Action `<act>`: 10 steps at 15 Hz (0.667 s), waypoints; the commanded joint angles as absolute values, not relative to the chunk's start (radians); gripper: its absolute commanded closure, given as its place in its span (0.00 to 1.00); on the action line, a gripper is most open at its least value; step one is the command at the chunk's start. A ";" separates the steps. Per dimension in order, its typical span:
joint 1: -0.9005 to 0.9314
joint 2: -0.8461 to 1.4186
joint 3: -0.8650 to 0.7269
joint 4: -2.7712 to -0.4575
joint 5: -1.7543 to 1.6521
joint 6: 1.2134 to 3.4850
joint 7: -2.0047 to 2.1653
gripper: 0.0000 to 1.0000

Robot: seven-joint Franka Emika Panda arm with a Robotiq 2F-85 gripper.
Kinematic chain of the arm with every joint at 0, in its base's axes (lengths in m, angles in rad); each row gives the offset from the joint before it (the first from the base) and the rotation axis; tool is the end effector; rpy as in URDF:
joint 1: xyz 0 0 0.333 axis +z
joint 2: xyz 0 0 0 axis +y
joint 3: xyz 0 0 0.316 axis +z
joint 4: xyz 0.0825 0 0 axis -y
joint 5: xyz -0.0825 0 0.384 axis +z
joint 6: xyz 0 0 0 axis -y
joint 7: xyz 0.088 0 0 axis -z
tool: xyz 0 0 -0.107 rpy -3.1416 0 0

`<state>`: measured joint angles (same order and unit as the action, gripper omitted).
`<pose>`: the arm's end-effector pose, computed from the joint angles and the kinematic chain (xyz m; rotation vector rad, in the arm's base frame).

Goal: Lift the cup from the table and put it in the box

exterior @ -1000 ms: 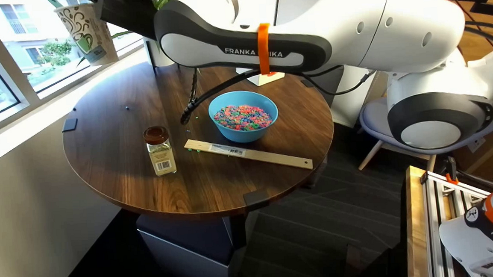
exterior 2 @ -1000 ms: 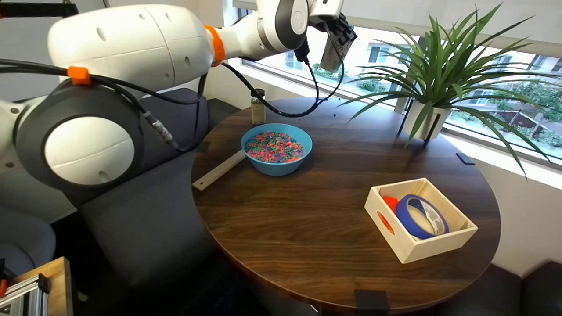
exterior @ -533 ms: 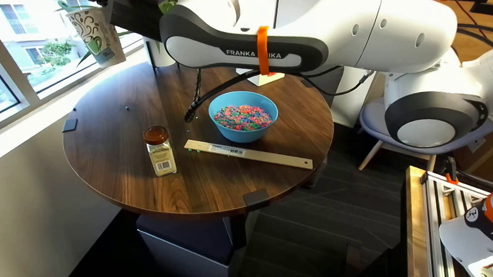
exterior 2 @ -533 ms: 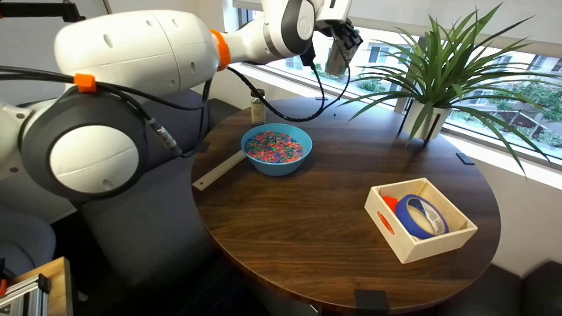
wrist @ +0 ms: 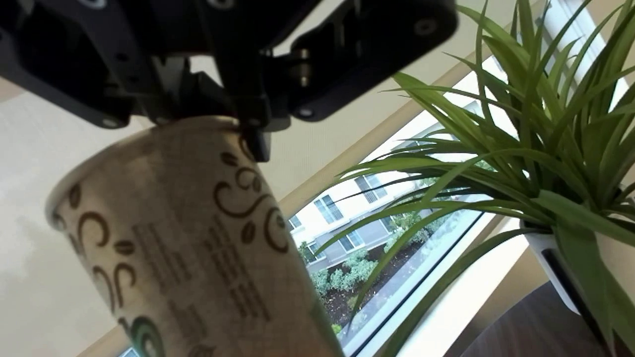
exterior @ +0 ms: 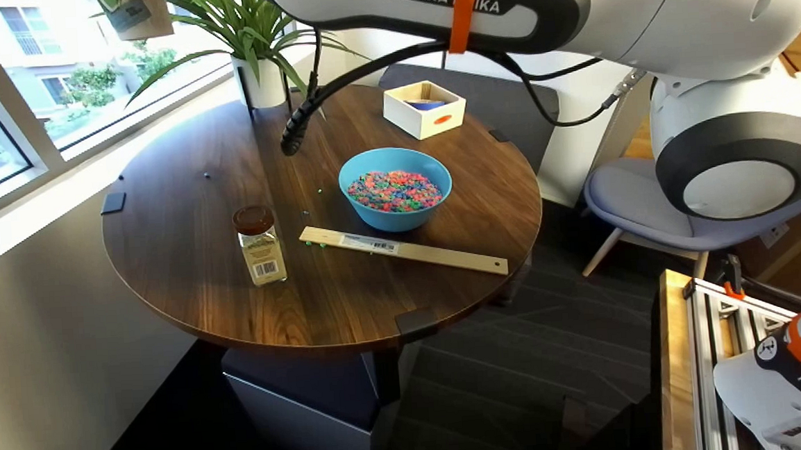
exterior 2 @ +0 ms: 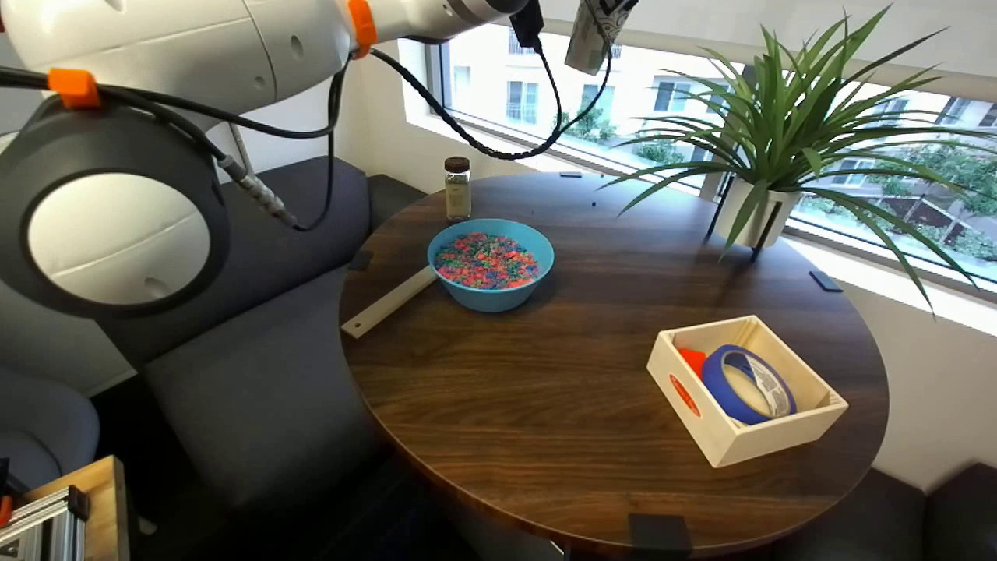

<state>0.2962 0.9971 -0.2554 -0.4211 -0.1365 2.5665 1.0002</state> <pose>0.7870 0.1878 0.6165 -2.2311 0.7355 -1.5250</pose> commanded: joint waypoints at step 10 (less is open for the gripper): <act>0.365 0.903 -0.236 -0.417 -0.233 1.999 1.228 0.93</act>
<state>0.3754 0.9033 -0.2644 -0.4167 -0.2152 1.9923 1.2327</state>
